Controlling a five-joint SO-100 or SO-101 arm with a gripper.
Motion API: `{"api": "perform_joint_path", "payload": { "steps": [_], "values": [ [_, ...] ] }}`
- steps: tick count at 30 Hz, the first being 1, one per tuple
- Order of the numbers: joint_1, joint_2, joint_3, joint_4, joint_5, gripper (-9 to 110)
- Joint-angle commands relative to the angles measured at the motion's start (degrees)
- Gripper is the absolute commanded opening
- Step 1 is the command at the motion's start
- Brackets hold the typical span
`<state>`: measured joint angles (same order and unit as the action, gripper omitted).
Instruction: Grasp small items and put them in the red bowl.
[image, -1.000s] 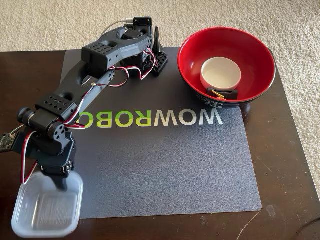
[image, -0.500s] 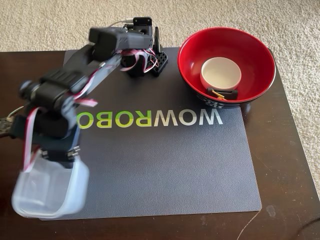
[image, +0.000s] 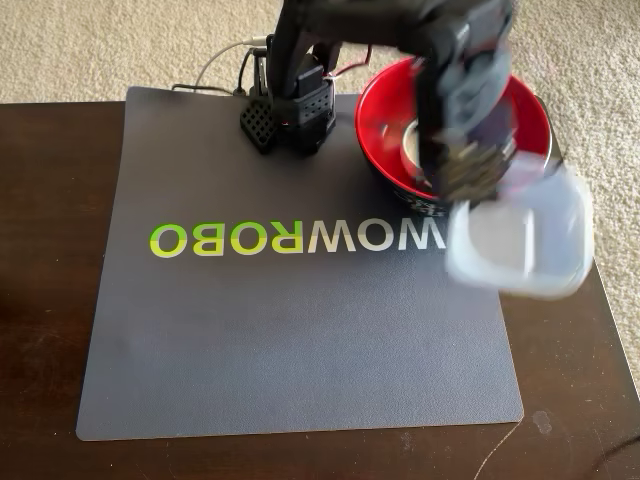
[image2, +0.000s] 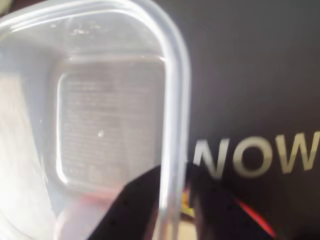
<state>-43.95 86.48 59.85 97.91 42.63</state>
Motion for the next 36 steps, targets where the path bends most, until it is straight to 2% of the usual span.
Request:
{"api": "perform_joint_path", "payload": {
  "steps": [1, 6, 11, 14, 17, 18, 22, 25, 29, 34, 36],
  "values": [
    [-9.76, 11.87, 11.95, -0.09, 5.36, 0],
    [-14.15, 23.91, 27.95, -0.26, 17.58, 0],
    [-9.40, 34.54, 41.57, -0.09, 35.77, 0],
    [-6.86, 37.35, 46.93, -0.79, 41.75, 1],
    [-6.50, 37.62, 47.20, -1.58, 42.10, 28],
    [-6.50, 37.62, 47.20, -1.67, 41.75, 33],
    [-6.50, 37.71, 49.57, -3.87, 40.61, 36],
    [-6.86, 37.71, 48.60, -9.05, 31.03, 35],
    [-3.25, 31.99, 37.27, -14.06, 6.77, 35],
    [13.27, 22.59, 17.49, -14.06, -24.26, 34],
    [22.59, 20.92, 14.50, -13.62, -31.73, 32]
  ]
}}
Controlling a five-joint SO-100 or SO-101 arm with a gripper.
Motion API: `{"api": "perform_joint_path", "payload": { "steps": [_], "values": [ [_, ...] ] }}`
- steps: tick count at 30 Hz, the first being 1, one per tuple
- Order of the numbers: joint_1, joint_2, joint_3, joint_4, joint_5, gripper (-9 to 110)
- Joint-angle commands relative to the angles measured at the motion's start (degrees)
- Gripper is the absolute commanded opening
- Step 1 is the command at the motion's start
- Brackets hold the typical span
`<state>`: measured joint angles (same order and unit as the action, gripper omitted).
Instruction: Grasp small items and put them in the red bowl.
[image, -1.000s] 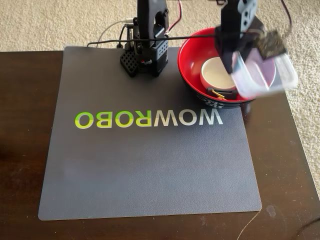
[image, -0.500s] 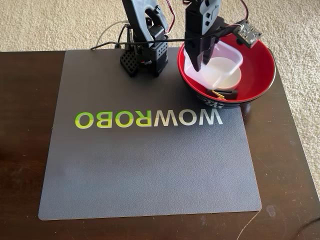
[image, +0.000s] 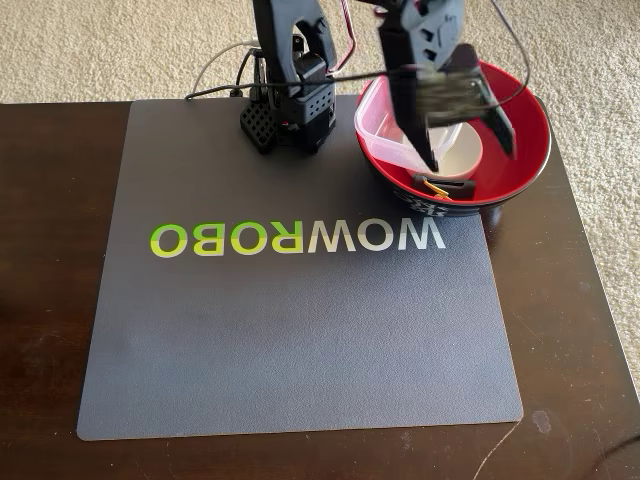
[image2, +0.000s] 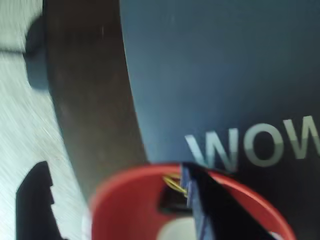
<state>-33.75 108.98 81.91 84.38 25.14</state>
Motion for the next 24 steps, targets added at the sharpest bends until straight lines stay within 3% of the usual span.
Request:
{"api": "perform_joint_path", "payload": {
  "steps": [1, 5, 8, 14, 24],
  "values": [
    [16.96, -1.93, -7.12, 0.09, -17.67, 30],
    [30.32, -0.70, 5.10, -0.26, -22.41, 29],
    [34.19, 4.75, 16.61, -2.29, -23.82, 29],
    [32.78, 35.07, 47.90, -15.64, -19.51, 29],
    [34.98, 50.36, 68.47, -26.46, -13.27, 28]
  ]
}}
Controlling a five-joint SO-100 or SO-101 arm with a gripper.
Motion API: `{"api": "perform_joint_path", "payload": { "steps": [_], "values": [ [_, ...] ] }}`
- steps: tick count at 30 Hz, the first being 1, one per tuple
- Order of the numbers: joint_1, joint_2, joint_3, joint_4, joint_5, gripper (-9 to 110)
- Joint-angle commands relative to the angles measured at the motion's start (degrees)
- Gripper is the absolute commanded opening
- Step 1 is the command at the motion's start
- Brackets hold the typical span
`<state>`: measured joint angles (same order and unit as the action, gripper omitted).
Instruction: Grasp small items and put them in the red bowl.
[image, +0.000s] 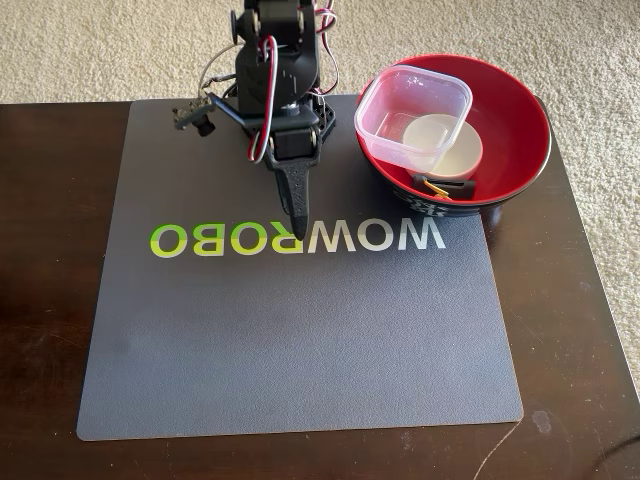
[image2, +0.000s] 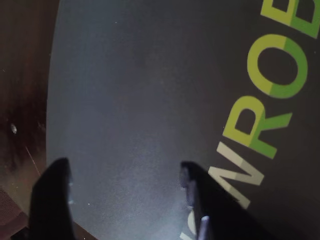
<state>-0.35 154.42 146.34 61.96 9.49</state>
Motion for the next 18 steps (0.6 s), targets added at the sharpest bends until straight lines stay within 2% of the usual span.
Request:
{"api": "perform_joint_path", "payload": {
  "steps": [1, 5, 9, 12, 18],
  "values": [
    [3.08, 8.00, 7.29, -6.77, 3.08, 28],
    [4.22, 16.61, 14.94, -7.47, 1.23, 27],
    [6.06, 34.10, 26.19, -3.96, 2.02, 26],
    [8.96, 34.19, 27.25, -4.31, 2.02, 25],
    [6.42, 34.19, 27.16, -3.78, 2.46, 27]
  ]
}}
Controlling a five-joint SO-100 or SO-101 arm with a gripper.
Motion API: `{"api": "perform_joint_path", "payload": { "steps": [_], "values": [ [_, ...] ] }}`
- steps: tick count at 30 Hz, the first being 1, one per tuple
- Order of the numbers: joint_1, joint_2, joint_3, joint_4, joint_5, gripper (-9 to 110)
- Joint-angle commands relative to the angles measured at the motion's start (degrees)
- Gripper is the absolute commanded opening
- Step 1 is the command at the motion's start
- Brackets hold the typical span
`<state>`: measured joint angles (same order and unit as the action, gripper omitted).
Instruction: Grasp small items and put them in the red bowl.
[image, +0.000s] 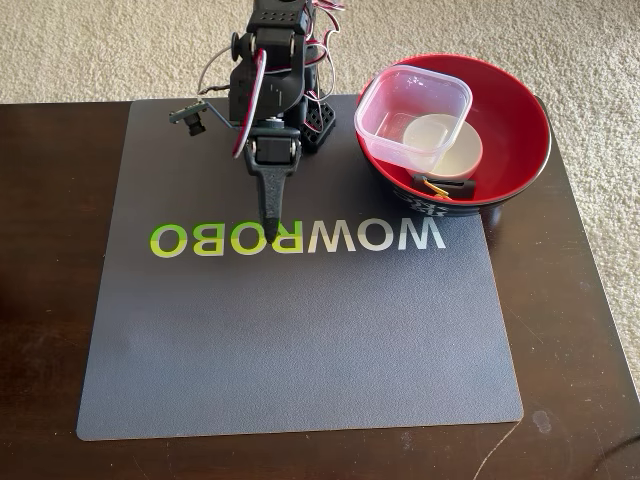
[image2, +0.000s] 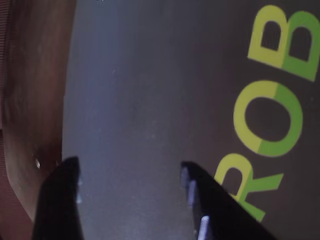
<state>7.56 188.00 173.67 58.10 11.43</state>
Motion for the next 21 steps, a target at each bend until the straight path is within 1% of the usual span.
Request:
{"api": "perform_joint_path", "payload": {
  "steps": [1, 4, 5, 8, 12, 13, 14, 15, 19, 20, 21],
  "values": [
    [-1.05, 0.62, -0.18, 0.09, 0.26, 28],
    [1.23, 0.62, 0.00, -0.62, 0.09, 31],
    [1.23, 0.62, 0.00, -0.62, 0.09, 34],
    [1.14, 0.62, 0.00, -0.62, 0.09, 48],
    [0.44, 0.62, 0.00, -0.62, 0.70, 49],
    [0.26, 0.62, 0.00, -0.62, 0.79, 48],
    [-1.23, 0.62, 0.00, -0.79, 0.88, 43],
    [-3.08, 0.62, 0.09, -0.79, 1.49, 43],
    [-9.49, 0.70, 0.62, -0.70, 9.93, 43],
    [-11.43, 0.70, 0.88, -0.79, 12.74, 43],
    [-13.89, 0.79, 1.41, -0.79, 17.84, 43]
  ]
}}
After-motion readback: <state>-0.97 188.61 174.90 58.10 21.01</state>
